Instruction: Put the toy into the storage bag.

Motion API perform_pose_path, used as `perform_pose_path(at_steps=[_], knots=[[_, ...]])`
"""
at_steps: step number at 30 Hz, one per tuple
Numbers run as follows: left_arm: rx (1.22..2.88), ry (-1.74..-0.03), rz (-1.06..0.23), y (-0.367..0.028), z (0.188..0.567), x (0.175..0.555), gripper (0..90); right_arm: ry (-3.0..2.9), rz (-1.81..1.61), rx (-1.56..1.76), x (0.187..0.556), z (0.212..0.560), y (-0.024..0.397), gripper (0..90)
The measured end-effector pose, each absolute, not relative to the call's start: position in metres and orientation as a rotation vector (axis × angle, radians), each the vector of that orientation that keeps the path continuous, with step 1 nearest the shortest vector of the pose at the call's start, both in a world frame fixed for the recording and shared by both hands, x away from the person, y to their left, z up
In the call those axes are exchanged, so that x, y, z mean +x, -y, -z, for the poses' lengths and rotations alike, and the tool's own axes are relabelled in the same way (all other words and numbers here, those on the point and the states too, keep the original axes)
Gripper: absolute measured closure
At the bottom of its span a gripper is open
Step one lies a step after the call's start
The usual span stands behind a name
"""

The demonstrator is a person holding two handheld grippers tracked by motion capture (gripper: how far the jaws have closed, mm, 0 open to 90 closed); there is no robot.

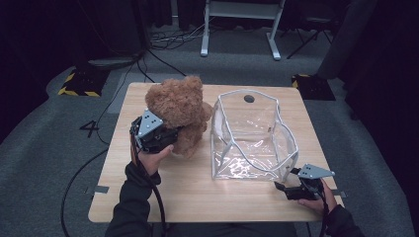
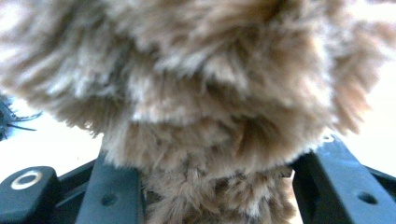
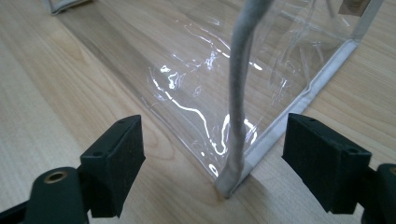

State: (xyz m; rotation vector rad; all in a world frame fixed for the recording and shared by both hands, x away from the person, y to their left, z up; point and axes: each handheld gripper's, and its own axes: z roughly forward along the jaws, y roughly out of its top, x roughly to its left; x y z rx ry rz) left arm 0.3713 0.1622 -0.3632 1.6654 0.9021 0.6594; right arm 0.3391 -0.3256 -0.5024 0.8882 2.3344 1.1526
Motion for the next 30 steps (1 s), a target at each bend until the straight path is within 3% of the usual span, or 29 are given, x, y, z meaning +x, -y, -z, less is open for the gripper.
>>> perform_pose_path(at_steps=[11,30], knots=[[1.645,-0.869,-0.678,-0.159,0.342,0.369,52.1,-2.209,-1.097,0.954,0.347,0.508,0.302,26.8],[1.609,-0.815,-0.733,-0.152,0.297,0.37,52.0,-2.111,-1.084,1.045,0.37,0.504,0.259,29.4]])
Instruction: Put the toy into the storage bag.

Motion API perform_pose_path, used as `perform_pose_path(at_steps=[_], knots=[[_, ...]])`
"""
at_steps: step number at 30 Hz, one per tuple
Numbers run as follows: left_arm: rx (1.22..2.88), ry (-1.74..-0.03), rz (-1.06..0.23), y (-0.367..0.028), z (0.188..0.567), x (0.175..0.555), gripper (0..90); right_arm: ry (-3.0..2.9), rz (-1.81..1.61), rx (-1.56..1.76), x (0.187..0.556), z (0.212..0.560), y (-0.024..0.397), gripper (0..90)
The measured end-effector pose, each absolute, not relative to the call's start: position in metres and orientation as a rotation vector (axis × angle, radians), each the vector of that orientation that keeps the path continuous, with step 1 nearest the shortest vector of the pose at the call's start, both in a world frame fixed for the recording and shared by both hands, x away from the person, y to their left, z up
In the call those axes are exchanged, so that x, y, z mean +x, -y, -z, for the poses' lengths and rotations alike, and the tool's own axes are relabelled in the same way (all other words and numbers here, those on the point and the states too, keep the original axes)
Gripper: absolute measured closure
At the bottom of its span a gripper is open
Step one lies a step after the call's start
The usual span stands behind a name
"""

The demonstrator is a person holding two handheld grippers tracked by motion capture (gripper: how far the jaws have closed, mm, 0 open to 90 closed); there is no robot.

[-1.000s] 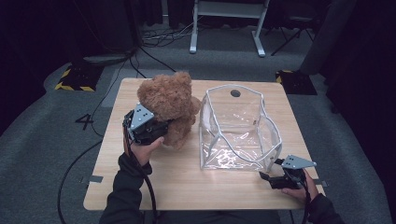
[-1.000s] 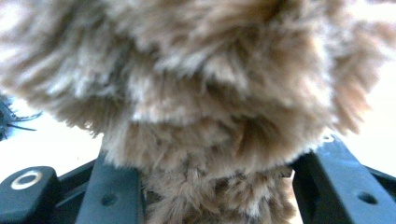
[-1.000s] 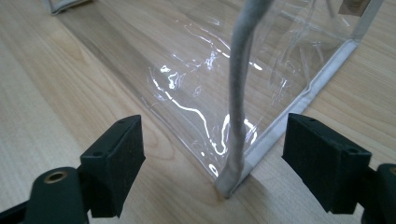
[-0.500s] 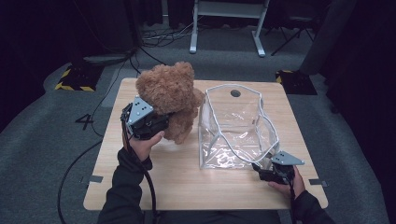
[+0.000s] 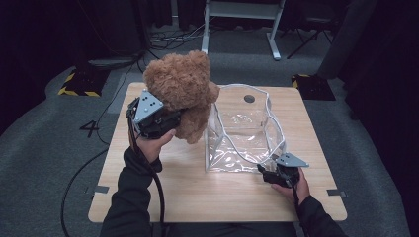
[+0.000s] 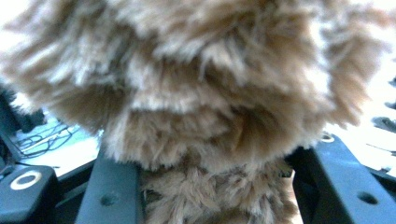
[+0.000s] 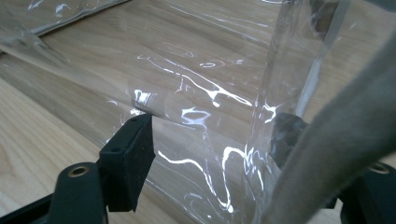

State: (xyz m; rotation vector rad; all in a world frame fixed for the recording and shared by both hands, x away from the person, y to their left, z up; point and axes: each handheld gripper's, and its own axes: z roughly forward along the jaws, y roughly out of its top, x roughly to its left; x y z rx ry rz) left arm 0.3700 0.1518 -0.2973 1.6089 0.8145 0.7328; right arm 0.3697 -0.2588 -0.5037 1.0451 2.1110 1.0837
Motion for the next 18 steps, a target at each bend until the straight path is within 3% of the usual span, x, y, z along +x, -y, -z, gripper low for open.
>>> perform_pose_path(at_steps=[10,18], knots=[[1.593,-0.774,-0.761,-0.146,0.267,0.371,52.1,-2.179,-1.09,1.006,0.371,0.496,0.259,26.0],[1.585,-0.735,-0.764,-0.137,0.249,0.368,52.0,-2.184,-1.029,0.996,0.363,0.484,0.301,25.4]])
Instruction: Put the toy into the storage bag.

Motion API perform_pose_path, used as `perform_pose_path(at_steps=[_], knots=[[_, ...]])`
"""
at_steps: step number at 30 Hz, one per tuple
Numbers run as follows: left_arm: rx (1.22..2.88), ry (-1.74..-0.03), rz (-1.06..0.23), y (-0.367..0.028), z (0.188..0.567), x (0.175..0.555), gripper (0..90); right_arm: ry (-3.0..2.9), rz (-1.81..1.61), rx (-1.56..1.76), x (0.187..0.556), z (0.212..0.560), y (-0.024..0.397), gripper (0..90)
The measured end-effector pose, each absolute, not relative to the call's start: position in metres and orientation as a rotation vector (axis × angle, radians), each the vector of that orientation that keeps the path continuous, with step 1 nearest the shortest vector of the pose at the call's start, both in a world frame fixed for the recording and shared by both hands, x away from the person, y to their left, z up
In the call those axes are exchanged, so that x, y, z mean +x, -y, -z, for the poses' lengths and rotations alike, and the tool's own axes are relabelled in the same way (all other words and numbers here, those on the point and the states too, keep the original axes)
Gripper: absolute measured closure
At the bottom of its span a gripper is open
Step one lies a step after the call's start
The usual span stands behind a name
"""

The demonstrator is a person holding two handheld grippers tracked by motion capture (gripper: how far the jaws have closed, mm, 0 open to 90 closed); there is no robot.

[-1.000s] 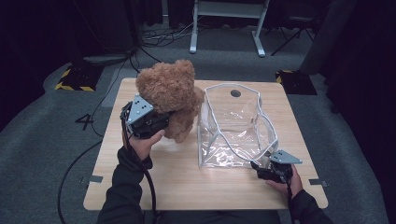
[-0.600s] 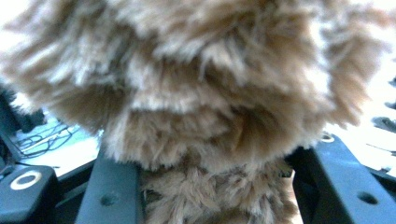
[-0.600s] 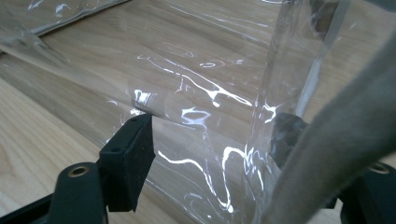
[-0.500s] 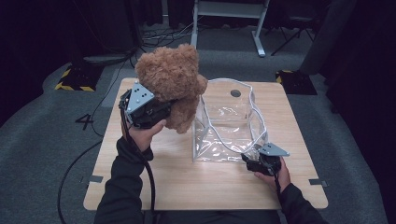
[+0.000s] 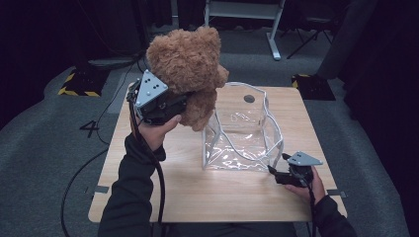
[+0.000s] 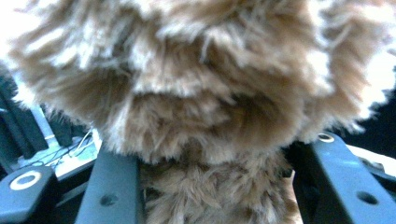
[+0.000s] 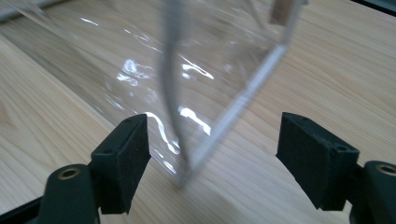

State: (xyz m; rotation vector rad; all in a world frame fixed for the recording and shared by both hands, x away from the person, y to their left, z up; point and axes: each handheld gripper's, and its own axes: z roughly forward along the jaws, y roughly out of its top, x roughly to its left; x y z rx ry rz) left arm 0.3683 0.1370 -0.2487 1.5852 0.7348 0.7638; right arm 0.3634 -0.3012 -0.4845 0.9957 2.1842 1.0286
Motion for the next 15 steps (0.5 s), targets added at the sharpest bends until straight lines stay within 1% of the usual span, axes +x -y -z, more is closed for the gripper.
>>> perform_pose_path(at_steps=[1,2,3,7,15], knots=[[1.579,-0.73,-0.76,-0.136,0.247,0.368,52.0,-2.178,-1.022,1.012,0.363,0.484,0.309,25.4],[1.574,-0.726,-0.755,-0.135,0.245,0.368,52.0,-2.177,-1.019,1.03,0.363,0.485,0.318,23.1],[1.567,-0.722,-0.752,-0.135,0.243,0.368,52.0,-2.18,-1.013,1.045,0.363,0.485,0.326,25.0],[1.554,-0.709,-0.743,-0.131,0.236,0.368,51.9,-2.147,-1.016,1.123,0.363,0.488,0.356,24.7],[1.557,-0.654,-0.719,-0.108,0.222,0.368,51.9,-2.13,-0.94,1.171,0.363,0.497,0.382,23.8]])
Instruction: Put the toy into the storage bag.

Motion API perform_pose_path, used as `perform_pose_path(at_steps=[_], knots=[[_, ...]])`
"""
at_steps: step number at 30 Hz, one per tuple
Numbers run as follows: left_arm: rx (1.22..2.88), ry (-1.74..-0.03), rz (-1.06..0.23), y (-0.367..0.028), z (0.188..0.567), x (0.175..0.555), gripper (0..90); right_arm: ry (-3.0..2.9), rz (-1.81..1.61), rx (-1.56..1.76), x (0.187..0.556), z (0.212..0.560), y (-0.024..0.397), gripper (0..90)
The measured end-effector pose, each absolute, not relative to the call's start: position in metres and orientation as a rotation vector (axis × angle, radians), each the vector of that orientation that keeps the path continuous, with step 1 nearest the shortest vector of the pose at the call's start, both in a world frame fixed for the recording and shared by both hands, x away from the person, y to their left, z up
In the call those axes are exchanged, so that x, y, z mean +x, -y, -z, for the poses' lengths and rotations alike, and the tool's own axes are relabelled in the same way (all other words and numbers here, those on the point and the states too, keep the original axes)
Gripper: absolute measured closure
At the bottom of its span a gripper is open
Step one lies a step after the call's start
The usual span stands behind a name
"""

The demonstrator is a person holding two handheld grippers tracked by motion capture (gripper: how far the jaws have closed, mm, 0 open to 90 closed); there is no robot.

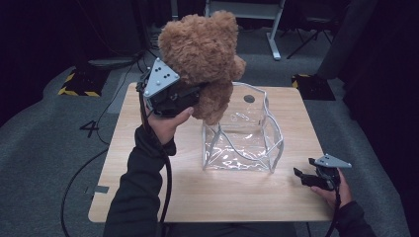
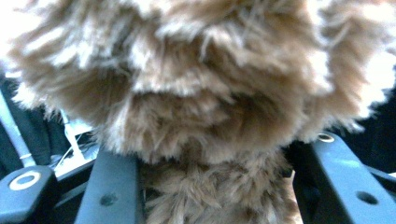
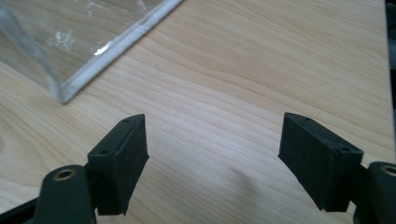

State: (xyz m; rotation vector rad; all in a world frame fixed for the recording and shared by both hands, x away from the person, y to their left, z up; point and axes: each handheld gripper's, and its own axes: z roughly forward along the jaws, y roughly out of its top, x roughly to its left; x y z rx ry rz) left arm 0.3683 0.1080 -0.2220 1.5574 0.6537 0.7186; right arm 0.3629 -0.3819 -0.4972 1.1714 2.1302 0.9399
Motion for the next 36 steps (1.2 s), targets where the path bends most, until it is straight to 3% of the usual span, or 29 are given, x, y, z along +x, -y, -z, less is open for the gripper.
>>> perform_pose_path(at_steps=[11,27,36], knots=[[1.597,-0.563,-0.663,-0.064,0.218,0.37,51.8,-2.111,-0.935,1.236,0.366,0.507,0.395,23.0],[1.635,-0.528,-0.539,-0.017,0.243,0.388,51.6,-2.148,-0.917,1.19,0.365,0.511,0.384,22.4],[1.638,-0.499,-0.531,0.001,0.231,0.386,51.3,-2.161,-0.931,1.203,0.366,0.511,0.384,21.8]])
